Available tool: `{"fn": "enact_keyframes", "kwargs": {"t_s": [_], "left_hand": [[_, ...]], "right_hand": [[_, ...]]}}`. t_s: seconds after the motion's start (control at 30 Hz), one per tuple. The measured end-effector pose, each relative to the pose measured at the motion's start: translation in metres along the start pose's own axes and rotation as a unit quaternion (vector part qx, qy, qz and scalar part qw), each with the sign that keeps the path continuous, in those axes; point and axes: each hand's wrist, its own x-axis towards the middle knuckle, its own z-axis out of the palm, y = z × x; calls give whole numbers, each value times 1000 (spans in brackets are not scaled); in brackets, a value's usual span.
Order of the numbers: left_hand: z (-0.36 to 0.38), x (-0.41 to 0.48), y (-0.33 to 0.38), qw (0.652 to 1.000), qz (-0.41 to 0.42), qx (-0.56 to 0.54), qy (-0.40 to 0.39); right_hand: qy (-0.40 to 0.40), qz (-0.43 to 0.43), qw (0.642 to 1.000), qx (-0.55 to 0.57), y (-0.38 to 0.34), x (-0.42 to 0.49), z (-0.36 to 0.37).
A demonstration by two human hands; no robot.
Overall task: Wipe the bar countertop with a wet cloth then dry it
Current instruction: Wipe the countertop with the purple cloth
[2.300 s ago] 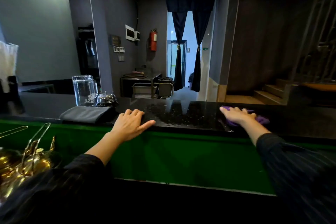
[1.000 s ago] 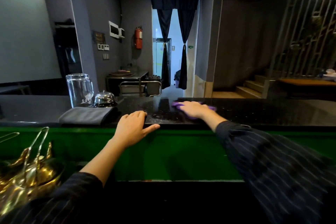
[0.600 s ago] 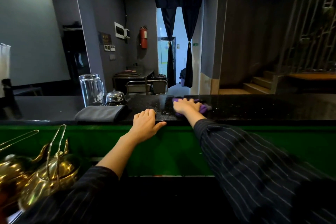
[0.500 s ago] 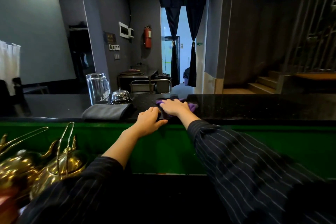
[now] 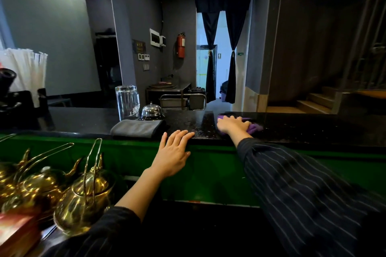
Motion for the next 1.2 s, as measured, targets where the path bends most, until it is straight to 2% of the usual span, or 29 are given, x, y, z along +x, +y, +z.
{"fn": "enact_keyframes", "kwargs": {"t_s": [0.13, 0.27, 0.4, 0.53, 0.63, 0.73, 0.8, 0.9, 0.97, 1.03, 1.1, 1.2], "left_hand": [[-7, 0, 0, 1000, -5, 20, -19], [-21, -1, 9, 999, -20, 8, -49], [-24, -9, 28, 997, -57, 12, -50], [-27, -4, 51, 993, -91, 40, -64], [-29, 4, 75, 992, -64, 44, -102], [-28, 15, 106, 990, -11, 45, -130], [-25, 29, 135, 990, 23, 30, -137], [-20, 55, 185, 990, 45, -30, -132], [-16, 71, 213, 989, 42, -59, -130], [-10, 82, 231, 987, 33, -71, -144], [-1, 84, 238, 986, 26, -58, -157], [12, 82, 239, 993, 24, -26, -116]], "right_hand": [[-18, -175, 984, -15, -41, -22, 6], [-58, -232, 971, -16, -17, -44, -2], [-38, -168, 985, -5, 67, -55, -22], [-3, -44, 999, 18, 174, -50, -34], [78, 80, 993, 24, 225, -50, -27], [110, 186, 976, 4, 218, -52, -21], [101, 168, 981, 3, 199, -56, -20], [98, -20, 995, -11, 185, -59, -15], [56, -96, 994, -9, 200, -56, -19], [14, -100, 995, 16, 228, -49, -28], [0, -66, 997, 41, 265, -41, -39], [-5, -5, 999, 42, 322, -26, -51]]}}
